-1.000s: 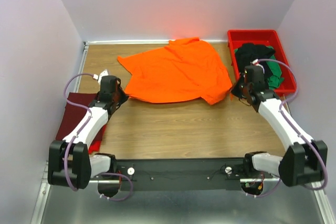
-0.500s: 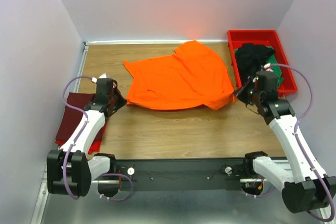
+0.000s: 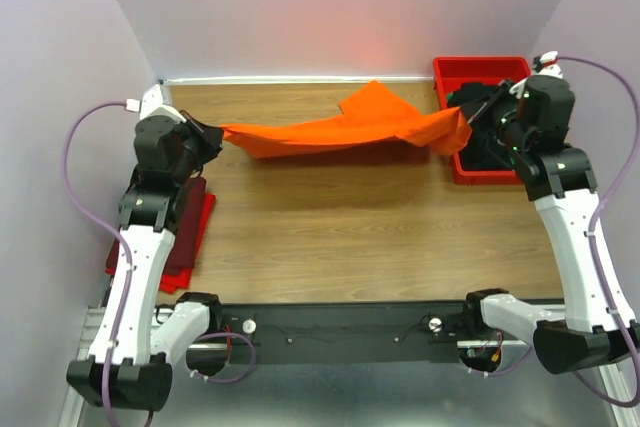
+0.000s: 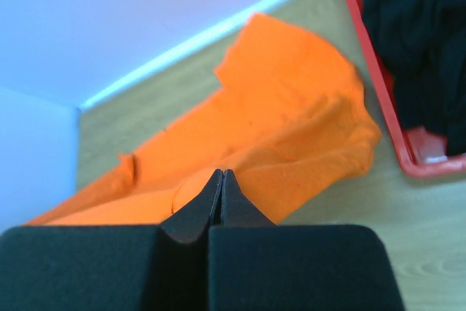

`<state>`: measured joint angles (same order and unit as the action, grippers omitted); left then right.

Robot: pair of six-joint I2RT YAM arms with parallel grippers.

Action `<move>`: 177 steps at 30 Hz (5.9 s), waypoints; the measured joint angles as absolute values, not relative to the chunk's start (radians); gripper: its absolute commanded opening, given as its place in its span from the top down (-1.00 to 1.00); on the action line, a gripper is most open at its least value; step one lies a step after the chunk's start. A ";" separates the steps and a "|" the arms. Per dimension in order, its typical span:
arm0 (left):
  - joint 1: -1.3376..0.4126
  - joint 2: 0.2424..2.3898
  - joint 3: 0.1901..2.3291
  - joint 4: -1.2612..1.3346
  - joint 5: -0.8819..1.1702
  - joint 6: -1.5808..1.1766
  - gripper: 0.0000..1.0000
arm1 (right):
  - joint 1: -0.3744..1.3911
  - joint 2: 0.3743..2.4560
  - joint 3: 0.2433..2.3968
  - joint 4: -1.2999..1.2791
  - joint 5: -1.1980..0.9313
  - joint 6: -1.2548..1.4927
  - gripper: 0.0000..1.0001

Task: Fold and stack the t-shirts

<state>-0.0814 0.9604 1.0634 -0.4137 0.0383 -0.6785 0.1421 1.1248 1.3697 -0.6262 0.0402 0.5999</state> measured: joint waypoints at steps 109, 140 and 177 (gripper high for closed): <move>-0.067 1.292 0.641 -0.228 -0.185 -0.863 0.05 | 0.142 1.207 0.706 -0.409 -0.086 0.619 0.02; -0.112 1.409 0.635 -0.163 -0.241 -0.883 1.00 | 0.184 1.146 0.536 -0.413 -0.027 0.698 0.05; -0.112 1.271 0.570 -0.168 -0.255 -0.888 0.57 | 0.261 0.785 0.439 -0.566 -0.024 0.816 0.99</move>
